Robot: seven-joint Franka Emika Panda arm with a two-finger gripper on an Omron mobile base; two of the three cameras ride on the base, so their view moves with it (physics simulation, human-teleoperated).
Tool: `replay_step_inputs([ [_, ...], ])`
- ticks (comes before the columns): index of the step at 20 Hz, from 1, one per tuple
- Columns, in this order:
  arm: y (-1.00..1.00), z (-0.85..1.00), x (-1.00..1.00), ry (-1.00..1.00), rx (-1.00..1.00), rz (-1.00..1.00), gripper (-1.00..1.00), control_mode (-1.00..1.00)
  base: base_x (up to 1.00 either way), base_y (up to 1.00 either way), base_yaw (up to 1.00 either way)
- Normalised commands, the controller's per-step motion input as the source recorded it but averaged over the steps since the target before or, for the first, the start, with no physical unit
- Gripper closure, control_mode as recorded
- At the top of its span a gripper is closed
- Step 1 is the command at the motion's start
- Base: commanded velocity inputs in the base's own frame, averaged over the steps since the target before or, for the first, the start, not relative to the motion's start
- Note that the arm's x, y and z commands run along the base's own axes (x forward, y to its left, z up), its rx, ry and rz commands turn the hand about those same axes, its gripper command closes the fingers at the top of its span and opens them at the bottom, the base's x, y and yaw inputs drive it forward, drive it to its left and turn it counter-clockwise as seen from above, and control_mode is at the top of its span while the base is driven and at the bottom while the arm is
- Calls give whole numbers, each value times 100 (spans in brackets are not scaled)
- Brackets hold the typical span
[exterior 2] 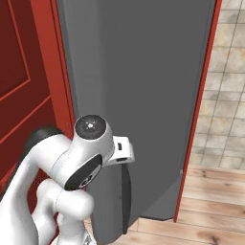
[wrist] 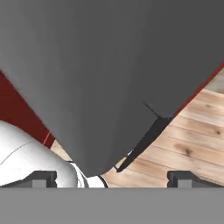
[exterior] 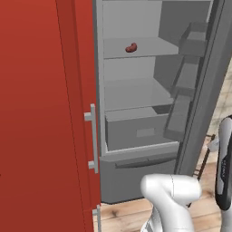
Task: Move the hot dog bun to the plate on the dining table and place the condiment next to that plate. Then navigate to the fridge and take the sausage and place it on the plate as well.
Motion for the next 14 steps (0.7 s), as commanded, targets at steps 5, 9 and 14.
replay_step_inputs([
  [5, 90, 43, -93, -9, -37, 1, -100, -100, 0, 0, 0],
  [9, 100, 58, -40, -8, -41, 7, -100, -100, 0, 0, 0],
  [14, 91, 79, 9, -3, -28, 11, -100, -100, 0, 0, 0],
])
